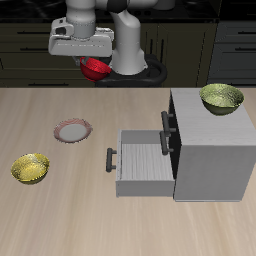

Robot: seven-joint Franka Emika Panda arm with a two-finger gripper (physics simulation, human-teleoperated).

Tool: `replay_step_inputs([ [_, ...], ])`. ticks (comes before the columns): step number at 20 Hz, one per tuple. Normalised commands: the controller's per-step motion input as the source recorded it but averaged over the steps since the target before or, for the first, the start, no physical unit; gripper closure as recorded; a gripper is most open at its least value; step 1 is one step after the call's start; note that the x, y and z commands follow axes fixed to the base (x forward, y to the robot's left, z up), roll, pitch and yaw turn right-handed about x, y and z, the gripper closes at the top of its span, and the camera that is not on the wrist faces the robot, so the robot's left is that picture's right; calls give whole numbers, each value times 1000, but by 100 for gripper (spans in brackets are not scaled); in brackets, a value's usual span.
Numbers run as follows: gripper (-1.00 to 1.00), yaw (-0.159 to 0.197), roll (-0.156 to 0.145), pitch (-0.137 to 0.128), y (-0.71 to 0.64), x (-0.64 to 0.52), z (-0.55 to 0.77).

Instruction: Place the red bowl on the plate

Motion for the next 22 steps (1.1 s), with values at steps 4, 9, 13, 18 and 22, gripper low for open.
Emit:
replay_step_inputs([
  [4, 100, -14, -25, -14, -127, -109, 81],
  [9, 100, 26, -14, -4, -84, 61, -95],
  [13, 100, -19, -33, 10, -163, 157, -157],
  [18, 100, -9, -27, 6, -146, 243, -111],
  [22, 100, 37, 5, -14, -26, 189, -72],
])
